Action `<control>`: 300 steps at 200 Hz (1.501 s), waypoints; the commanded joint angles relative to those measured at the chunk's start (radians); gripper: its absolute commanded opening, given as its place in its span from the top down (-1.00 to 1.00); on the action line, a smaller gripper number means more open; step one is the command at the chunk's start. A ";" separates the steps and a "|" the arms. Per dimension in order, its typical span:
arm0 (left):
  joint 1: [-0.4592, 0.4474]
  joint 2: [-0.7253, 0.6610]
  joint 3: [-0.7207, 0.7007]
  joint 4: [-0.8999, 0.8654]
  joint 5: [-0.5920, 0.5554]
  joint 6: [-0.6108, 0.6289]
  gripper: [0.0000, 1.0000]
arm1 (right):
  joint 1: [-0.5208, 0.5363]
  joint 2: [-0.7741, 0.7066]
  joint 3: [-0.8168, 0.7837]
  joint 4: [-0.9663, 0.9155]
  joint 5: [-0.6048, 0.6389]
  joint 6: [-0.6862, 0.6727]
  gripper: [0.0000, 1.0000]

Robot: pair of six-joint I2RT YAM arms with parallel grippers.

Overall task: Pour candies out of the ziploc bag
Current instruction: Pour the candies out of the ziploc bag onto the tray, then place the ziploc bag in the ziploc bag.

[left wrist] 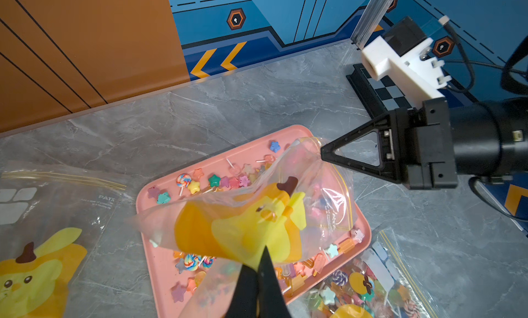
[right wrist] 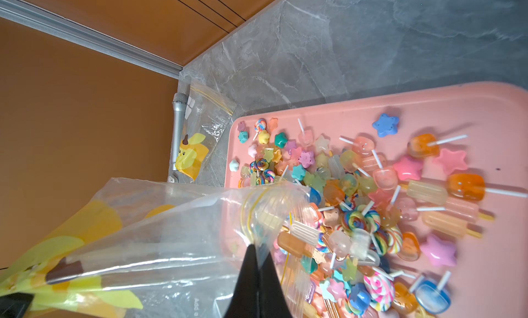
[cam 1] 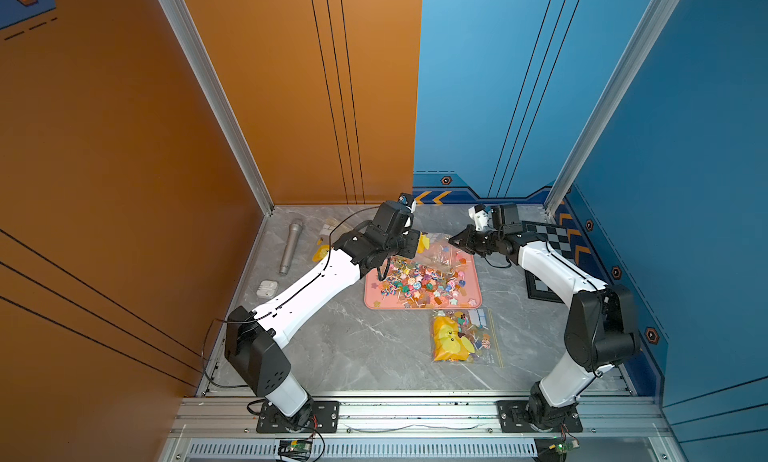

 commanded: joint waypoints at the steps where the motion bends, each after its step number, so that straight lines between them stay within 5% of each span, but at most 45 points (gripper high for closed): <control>1: -0.002 -0.002 0.051 -0.007 -0.047 0.021 1.00 | -0.033 -0.028 -0.040 -0.004 0.031 0.004 1.00; 151: -0.061 0.045 0.092 -0.009 -0.076 0.061 1.00 | -0.094 -0.135 -0.266 0.156 0.043 0.052 1.00; 300: -0.123 0.007 0.165 0.097 -0.015 0.009 1.00 | -0.053 0.050 -0.402 0.371 -0.017 0.156 1.00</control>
